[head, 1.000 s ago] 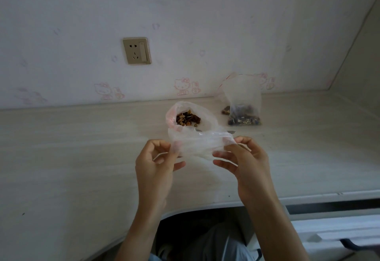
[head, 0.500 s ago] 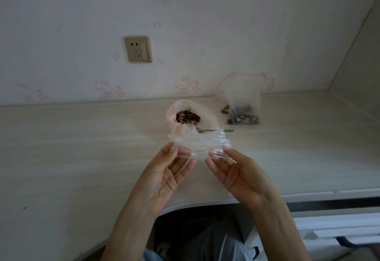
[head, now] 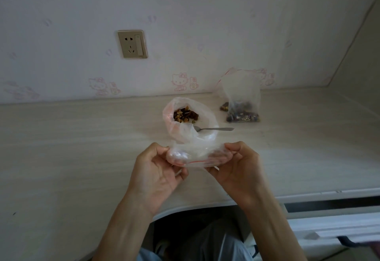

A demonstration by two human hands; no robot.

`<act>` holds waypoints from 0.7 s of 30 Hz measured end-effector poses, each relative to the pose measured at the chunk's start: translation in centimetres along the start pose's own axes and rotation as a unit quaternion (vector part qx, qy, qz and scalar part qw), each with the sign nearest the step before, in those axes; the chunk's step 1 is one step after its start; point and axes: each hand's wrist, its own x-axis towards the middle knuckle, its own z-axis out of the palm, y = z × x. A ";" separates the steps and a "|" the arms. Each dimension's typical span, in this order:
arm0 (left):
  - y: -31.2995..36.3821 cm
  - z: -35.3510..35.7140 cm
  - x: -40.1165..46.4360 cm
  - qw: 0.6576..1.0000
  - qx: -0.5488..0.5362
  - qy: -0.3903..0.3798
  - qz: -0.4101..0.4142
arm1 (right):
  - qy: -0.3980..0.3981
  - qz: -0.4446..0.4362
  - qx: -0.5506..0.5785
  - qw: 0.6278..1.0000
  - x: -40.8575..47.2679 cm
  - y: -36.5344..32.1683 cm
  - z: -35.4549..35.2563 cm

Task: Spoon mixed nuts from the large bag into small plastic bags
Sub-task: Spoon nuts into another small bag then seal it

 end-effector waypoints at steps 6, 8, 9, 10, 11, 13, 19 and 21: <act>-0.5 -0.3 0.0 0.992 -0.096 -0.071 -0.047 | -0.034 -0.020 -0.010 0.999 0.0 0.1 -0.1; -0.7 0.0 0.0 0.997 0.013 -0.077 0.016 | -0.047 -0.063 -0.092 0.993 -0.1 -0.1 -0.3; -0.8 0.3 0.0 0.993 0.084 -0.066 0.056 | -0.042 -0.086 -0.134 0.986 -0.2 -0.2 -0.3; -1.0 0.6 0.0 0.983 0.150 -0.040 0.095 | -0.027 -0.108 -0.176 0.978 -0.2 -0.2 -0.4; -1.2 0.9 0.0 0.970 0.205 0.005 0.133 | -0.002 -0.125 -0.214 0.969 -0.3 -0.1 -0.4; -1.6 1.1 0.2 0.926 0.298 0.111 0.203 | 0.055 -0.147 -0.257 0.953 -0.5 0.1 -0.4; -2.5 0.7 0.5 0.875 0.341 0.188 0.288 | 0.178 -0.168 -0.231 0.941 -1.0 0.7 0.4; -2.3 0.4 0.5 0.878 0.320 0.192 0.299 | 0.199 -0.179 -0.201 0.942 -1.1 0.8 0.5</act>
